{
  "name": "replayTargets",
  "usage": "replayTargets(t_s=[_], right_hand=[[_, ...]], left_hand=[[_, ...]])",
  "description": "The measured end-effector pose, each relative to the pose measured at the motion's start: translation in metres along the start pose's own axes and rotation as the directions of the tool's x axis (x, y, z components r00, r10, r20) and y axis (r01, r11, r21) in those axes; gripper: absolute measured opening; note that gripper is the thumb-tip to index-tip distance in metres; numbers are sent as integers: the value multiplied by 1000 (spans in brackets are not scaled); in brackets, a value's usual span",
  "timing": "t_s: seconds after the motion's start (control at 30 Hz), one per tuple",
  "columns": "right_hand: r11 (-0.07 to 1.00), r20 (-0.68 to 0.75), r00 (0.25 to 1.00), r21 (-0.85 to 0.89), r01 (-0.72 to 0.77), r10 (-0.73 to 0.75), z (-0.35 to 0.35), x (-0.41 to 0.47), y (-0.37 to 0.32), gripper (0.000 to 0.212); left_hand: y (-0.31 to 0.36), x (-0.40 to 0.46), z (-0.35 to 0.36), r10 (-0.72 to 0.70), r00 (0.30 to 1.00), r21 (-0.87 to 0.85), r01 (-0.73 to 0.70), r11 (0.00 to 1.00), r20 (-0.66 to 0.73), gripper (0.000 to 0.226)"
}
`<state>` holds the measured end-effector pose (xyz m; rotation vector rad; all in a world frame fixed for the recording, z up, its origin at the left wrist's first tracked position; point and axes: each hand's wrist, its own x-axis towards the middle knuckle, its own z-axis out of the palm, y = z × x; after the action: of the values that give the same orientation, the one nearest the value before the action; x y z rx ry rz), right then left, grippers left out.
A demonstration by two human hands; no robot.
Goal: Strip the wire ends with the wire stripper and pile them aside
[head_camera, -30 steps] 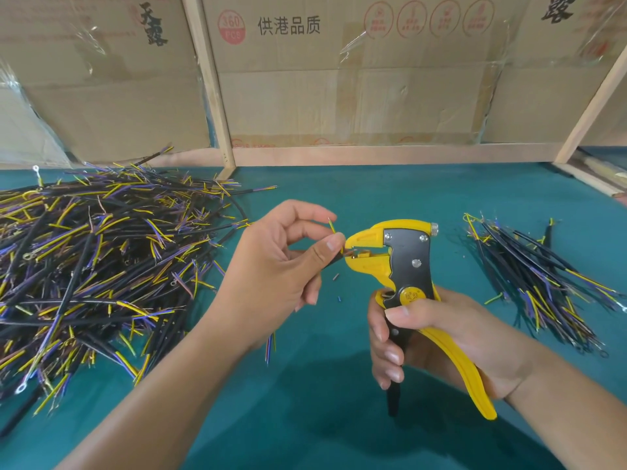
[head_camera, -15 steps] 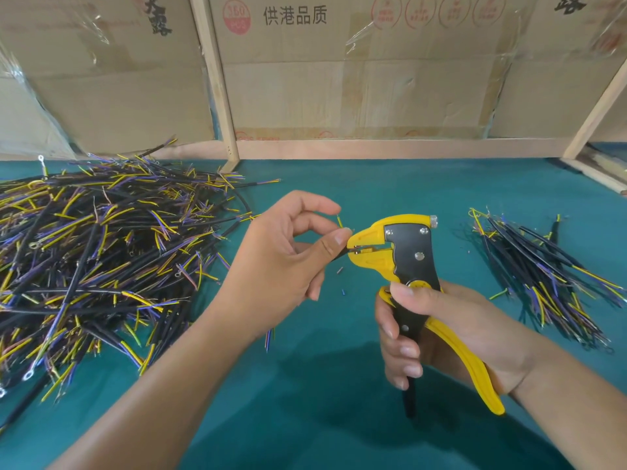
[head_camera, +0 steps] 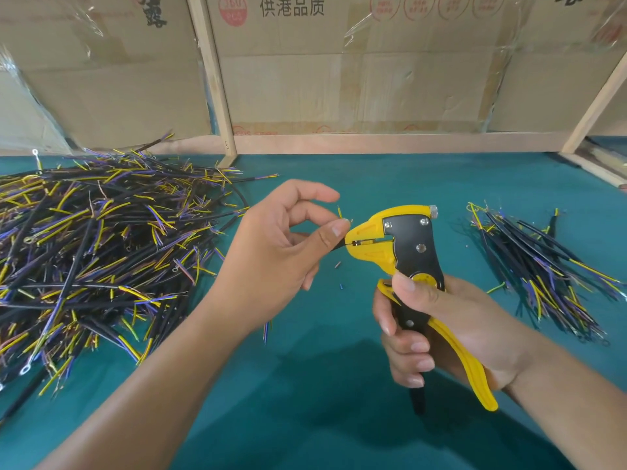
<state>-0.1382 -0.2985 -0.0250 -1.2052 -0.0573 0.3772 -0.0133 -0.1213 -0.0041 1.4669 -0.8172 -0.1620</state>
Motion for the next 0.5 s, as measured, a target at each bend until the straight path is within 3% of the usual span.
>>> replayTargets(t_s=[0.2, 0.5], right_hand=[[998, -159, 986, -63, 31, -40, 4, 5, 4, 60], [999, -139, 990, -21, 30, -33, 3, 4, 2, 58]], left_hand=[[-4, 0, 1, -31, 999, 41, 32, 999, -25, 21], [-5, 2, -1, -27, 999, 22, 28, 999, -33, 25]])
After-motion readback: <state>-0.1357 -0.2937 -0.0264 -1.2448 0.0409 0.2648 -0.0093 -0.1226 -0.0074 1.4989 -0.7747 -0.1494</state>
